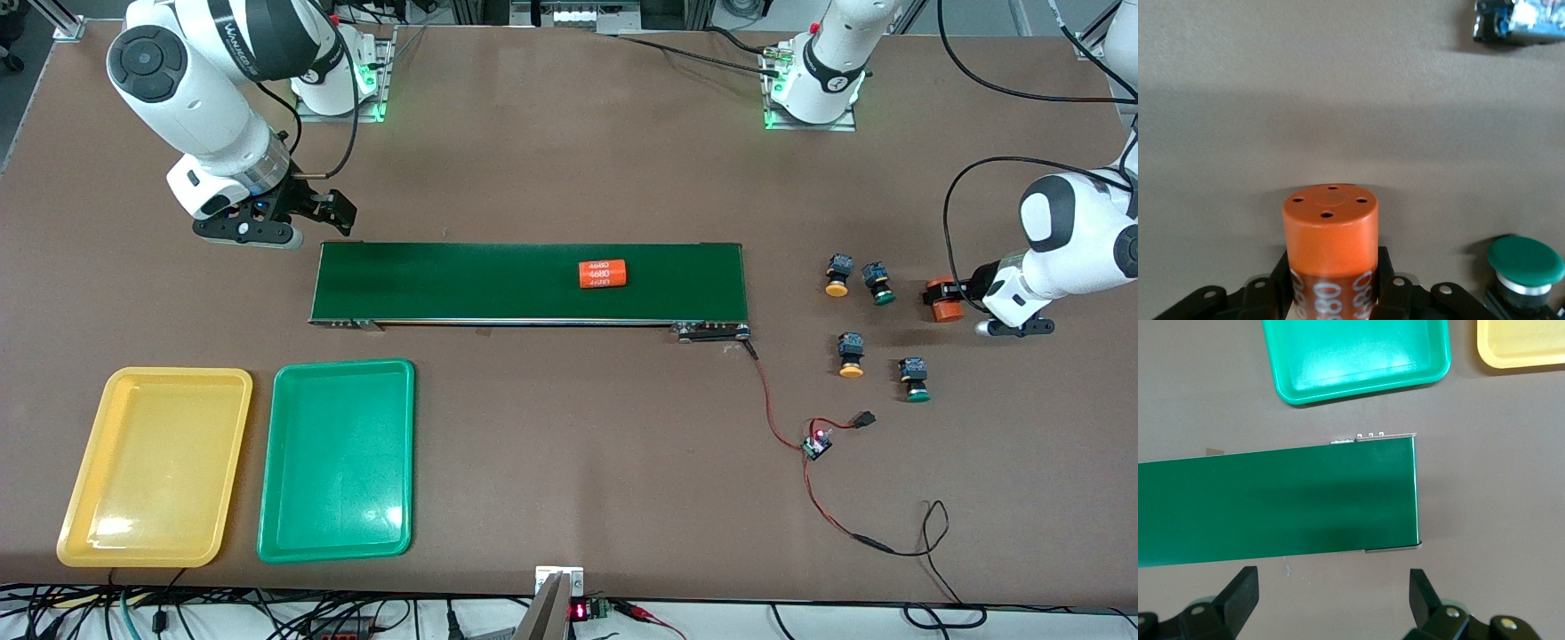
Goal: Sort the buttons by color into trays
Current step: 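Place the second orange cylinder on the green belt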
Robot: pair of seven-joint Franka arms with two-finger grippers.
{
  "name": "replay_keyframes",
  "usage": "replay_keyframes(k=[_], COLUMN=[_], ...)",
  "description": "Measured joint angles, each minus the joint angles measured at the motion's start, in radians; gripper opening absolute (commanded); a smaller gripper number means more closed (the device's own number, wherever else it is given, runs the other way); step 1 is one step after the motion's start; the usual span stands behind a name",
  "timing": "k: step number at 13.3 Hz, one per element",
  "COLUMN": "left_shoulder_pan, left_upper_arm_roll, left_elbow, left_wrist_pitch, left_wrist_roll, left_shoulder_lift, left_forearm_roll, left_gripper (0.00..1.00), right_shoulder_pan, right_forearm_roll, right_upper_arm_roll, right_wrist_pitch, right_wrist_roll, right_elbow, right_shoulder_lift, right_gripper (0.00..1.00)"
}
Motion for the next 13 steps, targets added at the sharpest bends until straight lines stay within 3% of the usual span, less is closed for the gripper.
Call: replay_keyframes(k=[3,5,9,13], left_shoulder_pan=[0.002,0.001,-0.057,-0.185], left_upper_arm_roll=[-0.051,-0.123,-0.281,-0.300], left_elbow=[0.061,0.157,0.303,0.303], left_wrist_pitch=[-0.123,-0.288,-0.562,-0.607], left_wrist_roll=[0.008,0.008,0.055,0.111], left_shoulder_lift=[-0.011,-0.027,-0.045,-0.007], left_forearm_roll=[0.000,0.000,0.000,0.000], left_gripper=[0.17,0.21,0.19,0.19], right_shoulder_pan=[0.000,0.000,0.000,0.000], right_forearm_roll=[0.000,0.000,0.000,0.000], right_upper_arm_roll=[0.000,-0.001,-0.002,-0.005], right_wrist_pitch=[0.000,-0.001,-0.001,-0.001], right_wrist_roll=[0.000,0.000,0.000,0.000], right_elbow=[0.000,0.000,0.001,0.001], right_shoulder_lift=[0.000,0.000,0.000,0.000], right_gripper=[1.00,1.00,1.00,1.00])
